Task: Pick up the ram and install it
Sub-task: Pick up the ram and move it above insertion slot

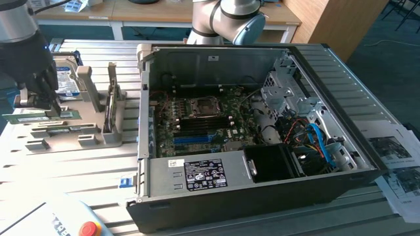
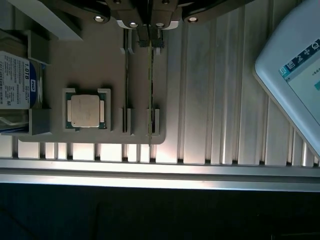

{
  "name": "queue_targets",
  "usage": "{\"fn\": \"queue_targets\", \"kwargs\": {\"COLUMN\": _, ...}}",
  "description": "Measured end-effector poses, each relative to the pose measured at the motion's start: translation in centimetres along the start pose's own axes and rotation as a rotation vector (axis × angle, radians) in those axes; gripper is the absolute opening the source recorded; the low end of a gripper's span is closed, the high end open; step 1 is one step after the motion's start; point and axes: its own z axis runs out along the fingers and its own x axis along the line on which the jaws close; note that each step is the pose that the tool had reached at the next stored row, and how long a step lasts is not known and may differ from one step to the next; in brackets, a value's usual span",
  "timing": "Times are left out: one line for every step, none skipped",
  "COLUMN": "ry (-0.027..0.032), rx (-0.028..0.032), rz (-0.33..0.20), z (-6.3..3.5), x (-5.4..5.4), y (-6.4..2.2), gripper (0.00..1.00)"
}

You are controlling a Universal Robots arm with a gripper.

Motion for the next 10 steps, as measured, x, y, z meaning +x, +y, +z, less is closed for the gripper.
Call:
{"fn": "queue_targets", "kwargs": {"ry": 0.0001, "rx": -0.0001, "rz": 0.000, "z": -0.21, "x": 0.0, "y": 0.01, "gripper": 0.12}}
{"fn": "queue_targets", "kwargs": {"ry": 0.0001, "rx": 0.0000, "rz": 0.000, "z": -0.39, "x": 0.0, "y": 0.02, "gripper": 0.12}}
{"fn": "queue_targets", "kwargs": {"ry": 0.0002, "rx": 0.0000, "rz": 0.001, "z": -0.59, "x": 0.0, "y": 0.03, "gripper": 0.12}}
{"fn": "queue_targets", "kwargs": {"ry": 0.0004, "rx": 0.0000, "rz": 0.001, "z": -0.77, "x": 0.0, "y": 0.04, "gripper": 0.12}}
{"fn": "queue_targets", "kwargs": {"ry": 0.0005, "rx": 0.0000, "rz": 0.001, "z": -0.97, "x": 0.0, "y": 0.04, "gripper": 0.12}}
{"fn": "queue_targets", "kwargs": {"ry": 0.0006, "rx": 0.0000, "rz": 0.001, "z": -1.17, "x": 0.0, "y": 0.05, "gripper": 0.12}}
{"fn": "queue_targets", "kwargs": {"ry": 0.0007, "rx": 0.0000, "rz": 0.001, "z": -1.38, "x": 0.0, "y": 0.06, "gripper": 0.12}}
{"fn": "queue_targets", "kwargs": {"ry": 0.0008, "rx": -0.0001, "rz": 0.001, "z": -1.60, "x": 0.0, "y": 0.07, "gripper": 0.12}}
{"fn": "queue_targets", "kwargs": {"ry": 0.0008, "rx": -0.0001, "rz": 0.002, "z": -1.80, "x": 0.0, "y": 0.08, "gripper": 0.12}}
{"fn": "queue_targets", "kwargs": {"ry": 0.0009, "rx": -0.0001, "rz": 0.002, "z": -2.01, "x": 0.0, "y": 0.09, "gripper": 0.12}}
